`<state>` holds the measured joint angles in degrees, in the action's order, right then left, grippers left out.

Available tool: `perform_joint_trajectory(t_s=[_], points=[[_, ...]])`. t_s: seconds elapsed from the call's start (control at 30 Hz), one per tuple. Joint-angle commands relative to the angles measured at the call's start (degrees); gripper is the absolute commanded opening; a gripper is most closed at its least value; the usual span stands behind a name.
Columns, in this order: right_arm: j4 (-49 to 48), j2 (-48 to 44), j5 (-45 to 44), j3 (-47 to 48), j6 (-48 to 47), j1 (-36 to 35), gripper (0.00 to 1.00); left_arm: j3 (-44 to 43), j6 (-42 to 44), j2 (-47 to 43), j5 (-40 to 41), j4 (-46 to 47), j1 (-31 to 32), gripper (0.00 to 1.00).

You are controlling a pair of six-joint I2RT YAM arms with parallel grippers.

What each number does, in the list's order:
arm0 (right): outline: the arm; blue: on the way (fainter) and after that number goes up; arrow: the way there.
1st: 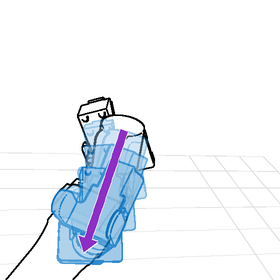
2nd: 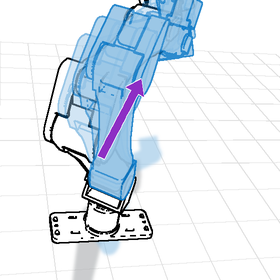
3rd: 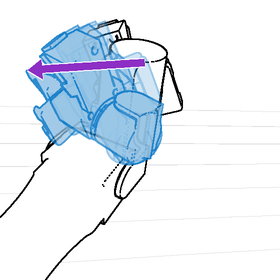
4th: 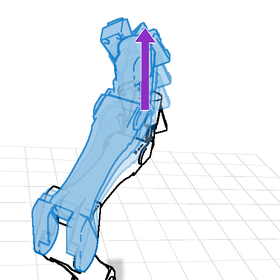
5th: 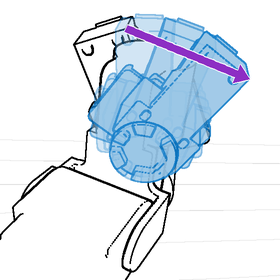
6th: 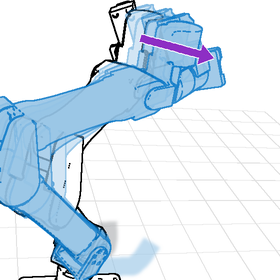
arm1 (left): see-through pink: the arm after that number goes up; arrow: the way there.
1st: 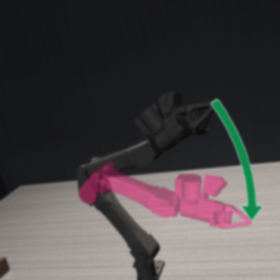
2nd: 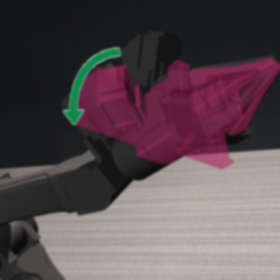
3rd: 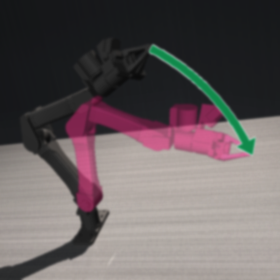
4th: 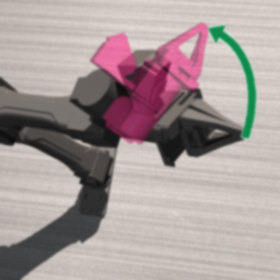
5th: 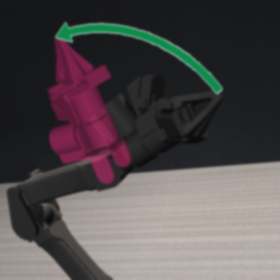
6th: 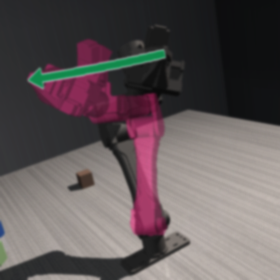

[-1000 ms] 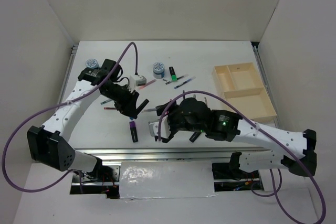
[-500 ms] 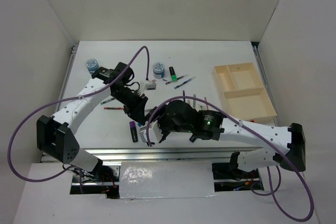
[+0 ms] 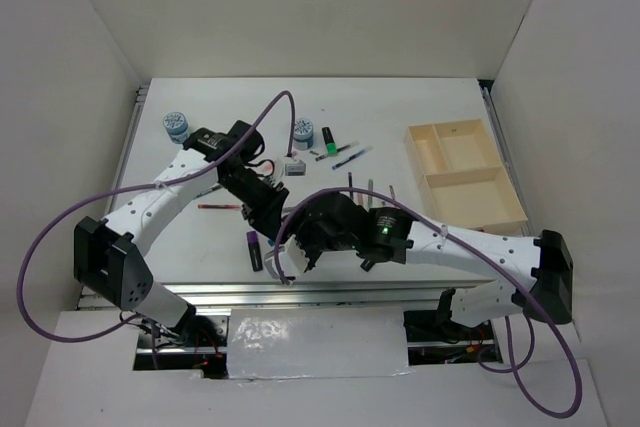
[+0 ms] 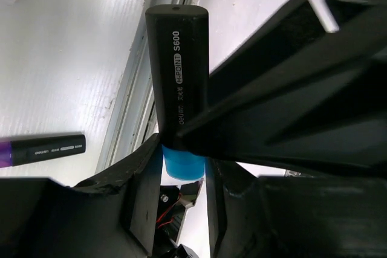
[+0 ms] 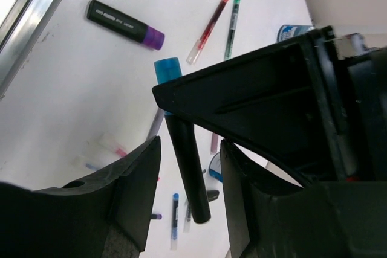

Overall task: Sort the stationery into containers
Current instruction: Place the pen in the storage box.

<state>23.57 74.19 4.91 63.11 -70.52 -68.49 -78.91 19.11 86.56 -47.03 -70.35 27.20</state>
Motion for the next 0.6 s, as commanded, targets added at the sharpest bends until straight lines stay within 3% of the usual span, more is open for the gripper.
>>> perform_joint_trajectory(t_s=[0.0, 0.17, 0.27, 0.3, 0.4, 0.43, 0.47, 0.5, 0.57], points=[[1.6, 1.3, 1.3, 1.2, -2.1, 0.5, 0.50, -1.3, 0.5, 0.1, -3.5, -1.0, 0.5, 0.11], [2.5, 1.8, 1.2, 0.3, -3.3, 0.7, 0.42, -1.6, 1.0, 0.0, -4.0, -1.4, 0.6, 0.11], [3.5, 2.4, 0.3, 0.7, -3.0, 0.5, 0.24, -1.2, 1.1, -0.3, -4.1, -1.1, 0.6, 0.13], [3.7, 2.5, -0.3, 0.9, -2.8, 0.4, 0.11, -0.7, 1.3, -0.6, -4.0, -1.0, 0.6, 0.15], [2.3, 1.3, -0.9, 0.1, -1.2, 0.4, 0.00, 0.9, -0.7, -2.4, -3.7, 1.0, -0.1, 0.46], [2.1, 1.0, -1.5, -0.6, -0.7, 0.4, 0.00, 1.5, -1.6, -3.0, -2.8, 2.1, -0.6, 0.71], [2.0, 0.4, -1.9, -0.8, 0.9, 0.5, 0.00, 1.9, -3.0, -3.7, -2.7, 2.8, -1.3, 0.79], [2.2, -0.4, -2.8, -0.8, 2.1, 0.4, 0.00, 2.5, -3.6, -5.2, -3.0, 4.2, -3.1, 0.99], [3.1, -1.1, -3.7, -0.7, 6.5, 0.7, 0.00, 2.7, -5.1, -6.6, -3.2, 5.5, -5.6, 0.99]])
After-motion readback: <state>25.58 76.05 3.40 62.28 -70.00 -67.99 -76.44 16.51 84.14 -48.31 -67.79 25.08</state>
